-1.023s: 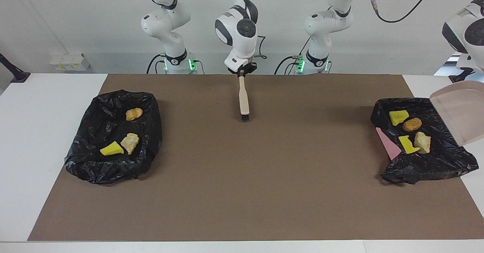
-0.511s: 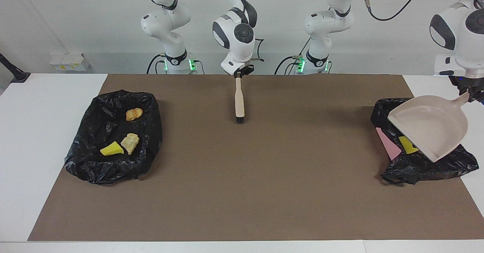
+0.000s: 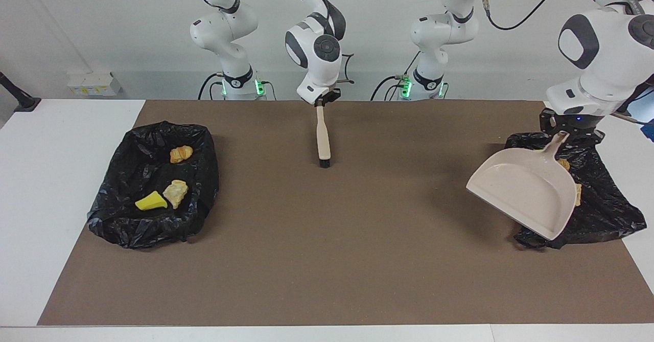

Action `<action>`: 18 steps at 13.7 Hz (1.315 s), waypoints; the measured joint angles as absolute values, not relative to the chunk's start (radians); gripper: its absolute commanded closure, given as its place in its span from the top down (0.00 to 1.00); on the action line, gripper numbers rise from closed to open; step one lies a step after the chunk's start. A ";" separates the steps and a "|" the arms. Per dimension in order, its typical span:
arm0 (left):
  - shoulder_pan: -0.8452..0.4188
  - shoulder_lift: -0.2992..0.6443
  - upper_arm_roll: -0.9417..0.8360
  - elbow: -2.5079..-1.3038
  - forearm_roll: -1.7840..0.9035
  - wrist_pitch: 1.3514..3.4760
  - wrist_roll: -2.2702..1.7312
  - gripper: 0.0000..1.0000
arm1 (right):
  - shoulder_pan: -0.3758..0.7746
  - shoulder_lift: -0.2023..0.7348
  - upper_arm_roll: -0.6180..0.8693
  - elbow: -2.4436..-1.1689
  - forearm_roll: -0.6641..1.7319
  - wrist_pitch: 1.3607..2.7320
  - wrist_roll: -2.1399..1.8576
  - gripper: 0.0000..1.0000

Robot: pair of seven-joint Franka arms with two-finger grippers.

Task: Sweep and dump trash in bin
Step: 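Bring the empty dustpan back toward the table center with the left gripper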

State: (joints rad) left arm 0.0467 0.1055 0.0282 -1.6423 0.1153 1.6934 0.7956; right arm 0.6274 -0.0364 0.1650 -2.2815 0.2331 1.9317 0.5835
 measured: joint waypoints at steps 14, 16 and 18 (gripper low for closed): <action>-0.404 0.142 0.020 -1.690 -0.021 1.872 -0.180 0.00 | 0.448 -0.002 0.159 -2.112 0.178 1.947 0.579 0.92; -0.442 0.183 0.020 -1.694 -0.024 1.934 -0.251 0.00 | 0.382 -0.001 0.157 -2.077 0.149 1.947 0.568 0.92; -0.477 0.232 0.019 -1.696 -0.025 2.002 -0.305 0.00 | 0.336 -0.001 0.155 -2.049 0.103 1.946 0.561 0.91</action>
